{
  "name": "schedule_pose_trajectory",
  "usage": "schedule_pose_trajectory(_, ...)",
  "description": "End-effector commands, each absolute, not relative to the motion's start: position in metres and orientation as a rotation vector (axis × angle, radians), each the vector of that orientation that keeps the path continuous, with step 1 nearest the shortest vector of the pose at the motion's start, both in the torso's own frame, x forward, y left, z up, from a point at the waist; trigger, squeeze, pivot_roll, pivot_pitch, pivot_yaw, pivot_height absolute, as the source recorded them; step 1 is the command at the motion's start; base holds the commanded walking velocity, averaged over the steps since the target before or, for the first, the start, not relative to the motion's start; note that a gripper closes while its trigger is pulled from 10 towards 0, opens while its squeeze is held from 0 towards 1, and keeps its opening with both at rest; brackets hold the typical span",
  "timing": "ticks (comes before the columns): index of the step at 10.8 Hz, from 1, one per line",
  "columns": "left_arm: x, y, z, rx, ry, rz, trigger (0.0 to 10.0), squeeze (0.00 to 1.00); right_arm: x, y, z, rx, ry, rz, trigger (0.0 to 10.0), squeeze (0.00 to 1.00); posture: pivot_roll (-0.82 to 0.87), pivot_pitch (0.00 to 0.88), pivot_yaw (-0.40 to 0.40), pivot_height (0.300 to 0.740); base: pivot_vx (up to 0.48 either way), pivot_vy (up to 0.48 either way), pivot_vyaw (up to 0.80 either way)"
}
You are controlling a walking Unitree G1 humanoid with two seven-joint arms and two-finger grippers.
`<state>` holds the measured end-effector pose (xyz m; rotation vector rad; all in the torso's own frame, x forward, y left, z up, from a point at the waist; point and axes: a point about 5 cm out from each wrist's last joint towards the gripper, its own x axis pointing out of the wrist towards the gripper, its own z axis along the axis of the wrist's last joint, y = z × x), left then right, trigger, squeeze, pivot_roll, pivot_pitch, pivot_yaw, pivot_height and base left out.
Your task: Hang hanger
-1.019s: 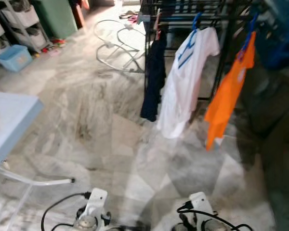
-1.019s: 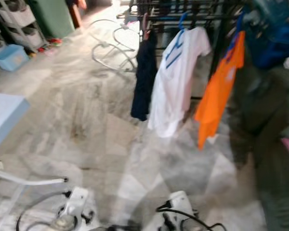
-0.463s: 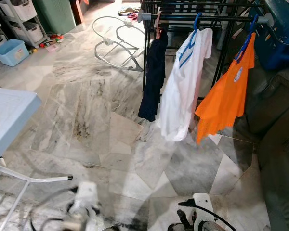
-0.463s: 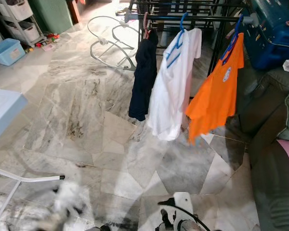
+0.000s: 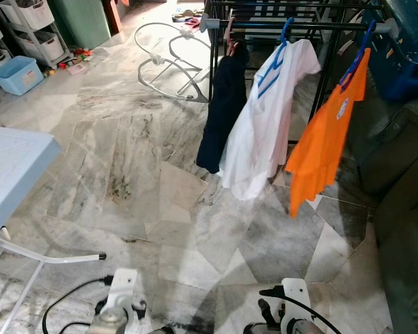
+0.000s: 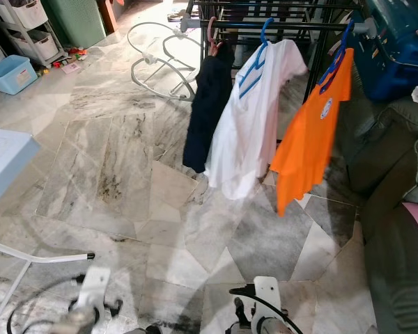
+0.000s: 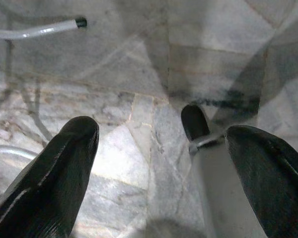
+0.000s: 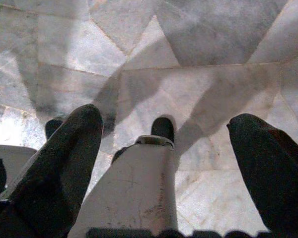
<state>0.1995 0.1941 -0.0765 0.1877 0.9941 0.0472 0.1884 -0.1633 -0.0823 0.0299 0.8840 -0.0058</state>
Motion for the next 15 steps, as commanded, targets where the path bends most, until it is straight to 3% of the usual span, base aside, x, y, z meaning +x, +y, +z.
schedule_pose_trajectory(1, 0.194, 0.197, -0.079, 0.204, 1.024, 0.040, 10.0, 0.00, 0.185, -0.162, -0.084, 0.049, 0.880, -0.023, 10.0, 0.00, -0.16, 0.133, 0.067, 0.740, 0.000, 0.000, 0.00)
schedule_pose_trajectory(2, 0.194, 0.196, -0.079, 0.211, 1.024, 0.034, 10.0, 0.00, 0.185, -0.162, -0.084, 0.050, 0.876, -0.026, 10.0, 0.00, -0.16, 0.133, 0.067, 0.740, 0.000, 0.000, 0.00)
schedule_pose_trajectory(4, 0.193, 0.195, -0.080, 0.209, 1.025, 0.032, 10.0, 0.00, 0.239, -0.179, -0.052, 0.024, 0.741, -0.009, 10.0, 0.00, -0.16, 0.131, 0.065, 0.740, 0.000, 0.000, 0.00)
schedule_pose_trajectory(6, 0.192, 0.193, -0.081, 0.211, 1.026, 0.024, 10.0, 0.00, 0.257, -0.178, -0.039, 0.045, 0.691, -0.015, 10.0, 0.00, -0.16, 0.128, 0.060, 0.740, 0.000, 0.000, 0.00)
schedule_pose_trajectory(15, 0.184, 0.194, -0.084, 0.189, 1.040, 0.048, 10.0, 0.00, 0.217, -0.167, -0.068, -0.007, 0.854, 0.062, 10.0, 0.00, -0.16, 0.145, 0.057, 0.740, 0.000, 0.000, 0.00)
